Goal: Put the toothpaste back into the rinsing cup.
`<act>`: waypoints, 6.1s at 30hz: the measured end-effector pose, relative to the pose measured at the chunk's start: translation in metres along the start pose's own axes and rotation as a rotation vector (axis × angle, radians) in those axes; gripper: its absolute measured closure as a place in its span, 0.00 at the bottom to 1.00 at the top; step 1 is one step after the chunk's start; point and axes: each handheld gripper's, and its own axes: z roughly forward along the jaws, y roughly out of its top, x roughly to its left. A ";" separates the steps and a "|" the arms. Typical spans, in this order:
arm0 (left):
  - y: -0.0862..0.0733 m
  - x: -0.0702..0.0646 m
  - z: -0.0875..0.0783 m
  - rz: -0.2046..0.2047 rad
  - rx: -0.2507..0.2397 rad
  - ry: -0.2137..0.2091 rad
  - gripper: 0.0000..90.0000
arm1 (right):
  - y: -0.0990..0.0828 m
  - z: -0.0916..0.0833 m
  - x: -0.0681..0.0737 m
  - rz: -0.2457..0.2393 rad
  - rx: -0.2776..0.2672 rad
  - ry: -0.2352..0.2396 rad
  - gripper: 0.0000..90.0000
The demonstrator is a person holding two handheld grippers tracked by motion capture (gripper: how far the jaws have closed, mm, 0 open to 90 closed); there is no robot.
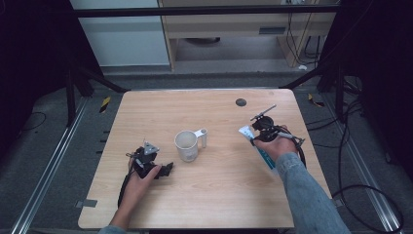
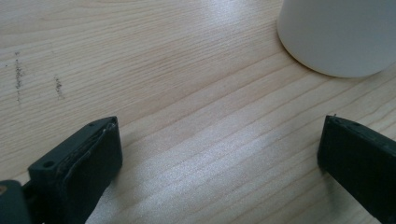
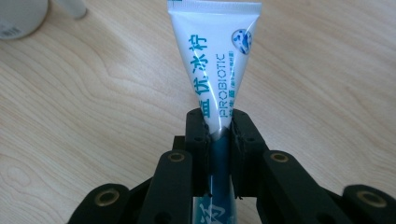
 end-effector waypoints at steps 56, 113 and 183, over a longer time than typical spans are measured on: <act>0.000 -0.002 0.000 -0.020 -0.007 0.014 0.00 | 0.070 -0.032 0.041 0.026 -0.453 0.013 0.88; -0.002 -0.004 -0.002 -0.037 -0.006 0.035 0.00 | 0.113 -0.049 0.134 -0.007 -0.834 -0.005 0.88; -0.002 -0.004 -0.002 -0.038 -0.006 0.034 0.00 | 0.088 0.018 0.175 0.013 -0.824 0.148 0.87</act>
